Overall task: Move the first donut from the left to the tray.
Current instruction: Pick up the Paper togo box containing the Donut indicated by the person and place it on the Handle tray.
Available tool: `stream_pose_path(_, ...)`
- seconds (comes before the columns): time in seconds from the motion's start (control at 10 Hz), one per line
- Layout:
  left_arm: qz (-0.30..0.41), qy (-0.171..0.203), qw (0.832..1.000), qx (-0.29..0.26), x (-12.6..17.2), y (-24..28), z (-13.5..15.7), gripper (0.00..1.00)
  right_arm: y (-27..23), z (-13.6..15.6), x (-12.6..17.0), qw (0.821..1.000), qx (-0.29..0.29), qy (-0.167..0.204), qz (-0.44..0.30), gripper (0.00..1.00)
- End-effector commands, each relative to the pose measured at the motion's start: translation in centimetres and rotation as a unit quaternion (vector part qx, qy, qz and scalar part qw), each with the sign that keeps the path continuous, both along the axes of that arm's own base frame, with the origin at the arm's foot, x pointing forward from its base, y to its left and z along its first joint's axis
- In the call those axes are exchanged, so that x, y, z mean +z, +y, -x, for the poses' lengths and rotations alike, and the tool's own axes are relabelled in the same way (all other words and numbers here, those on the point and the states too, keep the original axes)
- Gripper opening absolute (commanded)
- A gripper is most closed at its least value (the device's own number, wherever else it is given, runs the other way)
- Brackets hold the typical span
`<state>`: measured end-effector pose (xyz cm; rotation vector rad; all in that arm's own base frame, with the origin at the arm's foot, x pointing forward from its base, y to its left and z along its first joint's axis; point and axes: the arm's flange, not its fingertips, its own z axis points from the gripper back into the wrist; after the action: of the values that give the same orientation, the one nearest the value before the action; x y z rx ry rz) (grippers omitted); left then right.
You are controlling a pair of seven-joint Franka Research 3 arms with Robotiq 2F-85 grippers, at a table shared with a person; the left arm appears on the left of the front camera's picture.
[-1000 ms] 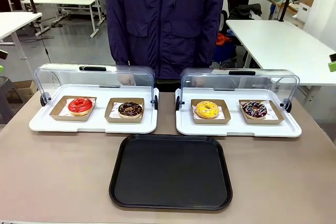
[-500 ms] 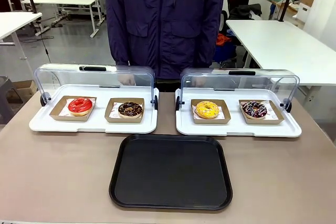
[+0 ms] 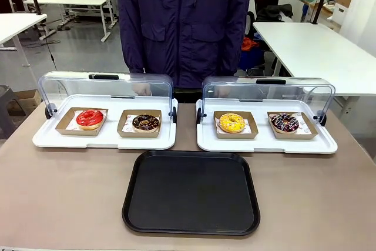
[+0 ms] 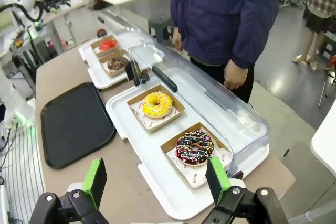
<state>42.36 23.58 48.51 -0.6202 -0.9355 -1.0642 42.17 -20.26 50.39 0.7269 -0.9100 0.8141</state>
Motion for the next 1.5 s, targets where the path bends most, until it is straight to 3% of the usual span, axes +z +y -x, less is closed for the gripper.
stream_pose_path(0.0, 0.007, -0.015, 1.0, 0.003, 0.15, 0.26, -0.2, 1.0, -0.18, -0.9, -0.04, 1.0, 0.01, -0.017, -0.01, 1.0)
stream_pose_path(0.1, 0.013, -0.022, 1.0, 0.0, 0.34, 0.24, -0.37, 1.0, -0.26, -1.37, 0.07, 1.0, 0.009, -0.018, -0.012, 1.0)
stream_pose_path(0.3, 0.001, 0.0, 1.0, 0.002, -0.02, 0.14, -0.07, 1.0, 0.02, -0.66, -0.21, 1.0, 0.001, 0.001, -0.004, 1.0)
stream_pose_path(1.4, 0.001, 0.0, 1.0, 0.002, -0.02, 0.14, -0.07, 1.0, 0.02, -0.66, -0.21, 1.0, 0.001, 0.001, -0.004, 1.0)
